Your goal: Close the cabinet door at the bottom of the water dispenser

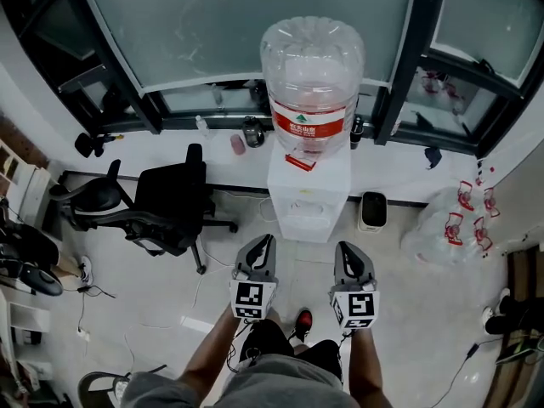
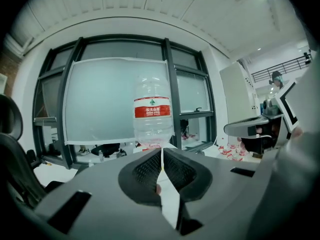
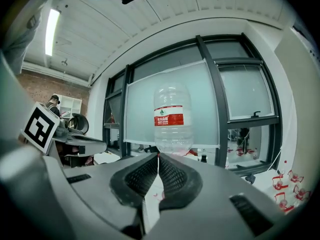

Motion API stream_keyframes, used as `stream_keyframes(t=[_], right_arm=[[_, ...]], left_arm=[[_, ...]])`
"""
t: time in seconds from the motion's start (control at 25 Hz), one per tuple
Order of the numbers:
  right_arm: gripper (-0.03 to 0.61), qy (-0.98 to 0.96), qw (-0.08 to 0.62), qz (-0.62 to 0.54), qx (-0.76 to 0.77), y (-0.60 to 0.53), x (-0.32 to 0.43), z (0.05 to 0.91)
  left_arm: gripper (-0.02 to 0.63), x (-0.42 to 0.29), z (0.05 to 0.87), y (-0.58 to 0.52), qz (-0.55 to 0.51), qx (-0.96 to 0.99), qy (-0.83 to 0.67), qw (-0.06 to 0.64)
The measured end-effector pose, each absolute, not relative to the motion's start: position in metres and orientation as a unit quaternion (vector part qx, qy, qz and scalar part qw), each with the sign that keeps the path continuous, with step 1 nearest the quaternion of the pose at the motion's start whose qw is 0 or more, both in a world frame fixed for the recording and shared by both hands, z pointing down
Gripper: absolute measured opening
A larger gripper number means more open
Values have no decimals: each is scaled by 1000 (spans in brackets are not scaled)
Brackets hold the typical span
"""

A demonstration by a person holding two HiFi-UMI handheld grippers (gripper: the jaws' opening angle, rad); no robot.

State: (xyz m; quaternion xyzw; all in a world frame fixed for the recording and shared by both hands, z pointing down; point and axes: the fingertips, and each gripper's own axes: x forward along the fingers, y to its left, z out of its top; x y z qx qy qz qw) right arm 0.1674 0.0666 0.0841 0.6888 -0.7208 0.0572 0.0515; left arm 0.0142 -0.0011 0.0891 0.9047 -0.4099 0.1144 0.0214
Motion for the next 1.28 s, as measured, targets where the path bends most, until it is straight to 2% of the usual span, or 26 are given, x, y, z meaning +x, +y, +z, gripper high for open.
stream_keyframes(t=[1.28], right_arm=[[21,-717,58,44,693,101,162,72]], left_arm=[[34,-3,74,29,108,907,-406,22]])
